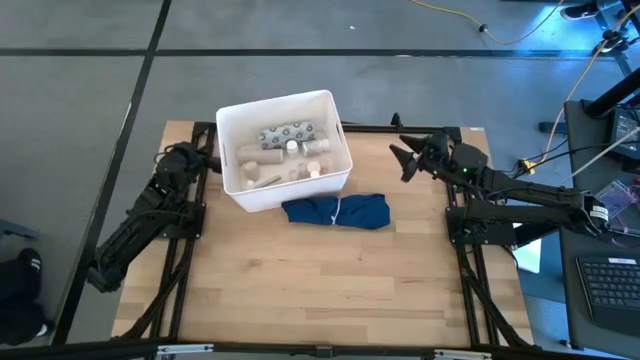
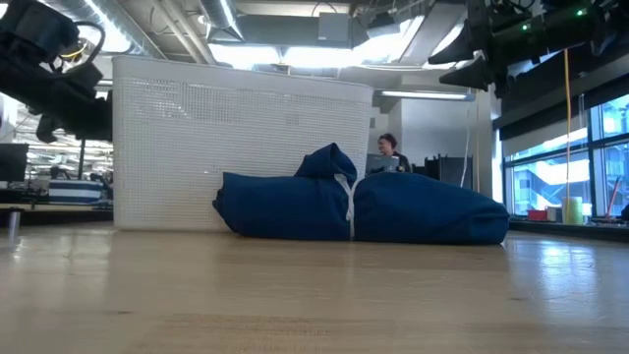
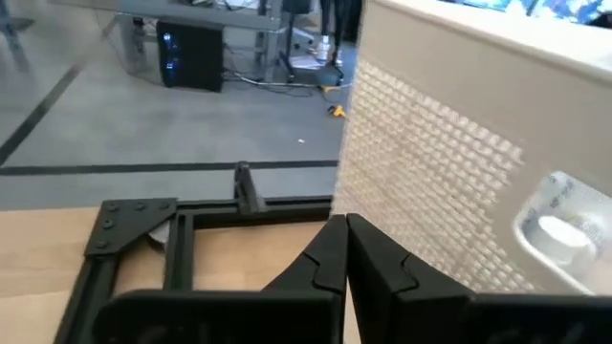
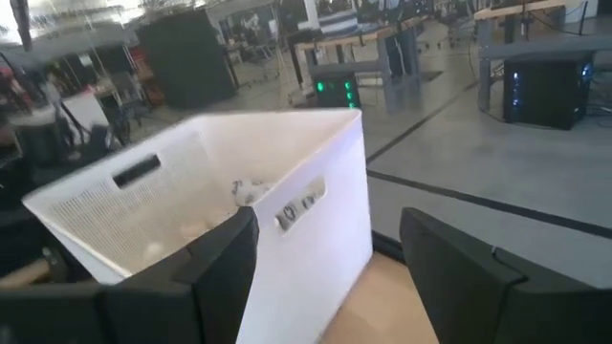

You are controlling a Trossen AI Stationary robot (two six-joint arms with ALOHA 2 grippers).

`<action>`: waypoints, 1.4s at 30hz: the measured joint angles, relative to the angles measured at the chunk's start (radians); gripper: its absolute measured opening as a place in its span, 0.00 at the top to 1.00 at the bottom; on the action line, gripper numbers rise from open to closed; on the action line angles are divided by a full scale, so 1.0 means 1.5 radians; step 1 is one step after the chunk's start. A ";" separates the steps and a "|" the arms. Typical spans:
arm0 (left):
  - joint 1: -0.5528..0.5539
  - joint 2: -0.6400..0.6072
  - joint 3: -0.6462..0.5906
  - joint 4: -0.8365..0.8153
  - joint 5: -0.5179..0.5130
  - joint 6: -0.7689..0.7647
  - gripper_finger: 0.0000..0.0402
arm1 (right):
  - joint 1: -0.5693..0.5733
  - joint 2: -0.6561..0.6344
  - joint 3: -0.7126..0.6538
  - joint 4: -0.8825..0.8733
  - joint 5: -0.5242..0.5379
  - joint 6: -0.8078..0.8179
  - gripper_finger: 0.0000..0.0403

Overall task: Pick & place medical supplies in basket/bin
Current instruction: Return to Home Position

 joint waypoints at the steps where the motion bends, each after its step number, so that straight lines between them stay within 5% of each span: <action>1: 0.000 0.000 0.000 0.000 0.008 0.005 0.99 | 0.000 0.000 0.000 -0.007 0.000 -0.006 0.37; 8: -0.017 0.006 -0.024 0.045 0.016 0.000 0.99 | 0.000 0.000 -0.001 -0.027 0.001 -0.049 0.37; 17: -0.036 0.007 -0.027 0.061 0.031 0.021 0.98 | 0.009 -0.028 -0.163 0.262 0.000 -0.042 0.37; 22: -0.036 0.008 -0.027 0.060 0.030 0.016 0.97 | 0.009 -0.100 -0.239 0.300 0.000 -0.013 0.37; 31: -0.036 0.008 -0.027 0.060 0.028 0.016 0.97 | 0.009 -0.266 -0.309 0.279 0.000 -0.009 0.37; 42: -0.036 0.008 -0.027 0.060 0.028 0.016 0.97 | 0.009 -0.430 -0.309 0.023 0.066 0.005 0.37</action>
